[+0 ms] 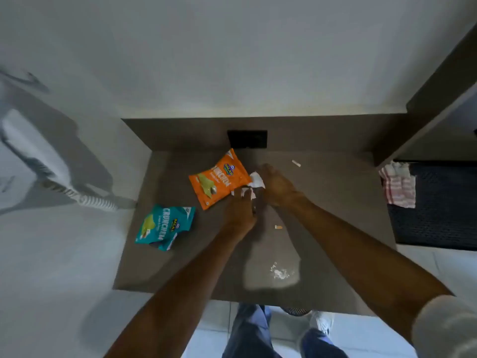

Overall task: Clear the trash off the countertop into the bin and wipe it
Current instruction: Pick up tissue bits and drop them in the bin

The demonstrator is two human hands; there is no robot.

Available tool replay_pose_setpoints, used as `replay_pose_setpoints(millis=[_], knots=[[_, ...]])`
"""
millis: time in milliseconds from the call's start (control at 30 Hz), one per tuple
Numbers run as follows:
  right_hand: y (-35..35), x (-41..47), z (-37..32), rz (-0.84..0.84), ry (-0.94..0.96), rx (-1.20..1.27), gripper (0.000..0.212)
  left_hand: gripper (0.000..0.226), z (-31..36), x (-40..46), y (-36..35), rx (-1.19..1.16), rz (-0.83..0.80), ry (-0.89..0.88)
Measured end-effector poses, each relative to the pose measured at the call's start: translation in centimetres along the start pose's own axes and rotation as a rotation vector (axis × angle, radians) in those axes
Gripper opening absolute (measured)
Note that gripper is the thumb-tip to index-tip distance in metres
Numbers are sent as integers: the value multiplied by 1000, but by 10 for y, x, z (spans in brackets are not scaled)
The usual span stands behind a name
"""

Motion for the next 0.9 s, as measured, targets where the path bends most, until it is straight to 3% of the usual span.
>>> replay_pose_setpoints(millis=[100, 200, 300, 400, 500, 667, 800, 900], knots=[[-12, 10, -11, 38, 49, -133, 51, 50, -17, 19, -9, 4, 43, 72], [-19, 1, 0, 119, -118, -78, 39, 41, -20, 21, -9, -52, 99, 28], [-14, -17, 7, 219, -202, -14, 38, 32, -19, 15, -1, -75, 274, -45], [-1, -53, 13, 298, -206, 79, 33, 33, -13, -10, 0, -308, 275, 21], [6, -123, 6, 414, -107, 172, 29, 31, -7, -64, 4, -514, 398, 21], [-61, -277, 10, 466, 13, 349, 20, 31, -6, -203, -49, -906, 444, 70], [-154, -347, 47, 282, -242, 444, 21, 42, -1, -293, -137, -954, 302, 175], [-233, -363, 88, 68, -652, 639, 22, 29, 2, -320, -220, -1090, 139, 459]])
Point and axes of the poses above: each hand's wrist, its own x-axis towards the middle knuckle, its own y-axis out of the back of the hand, z = x × y, the point moved 5 cm from there along x, towards the middle knuckle, and after that the axes turned 7 degrees about -x, right-handed, at the moved point
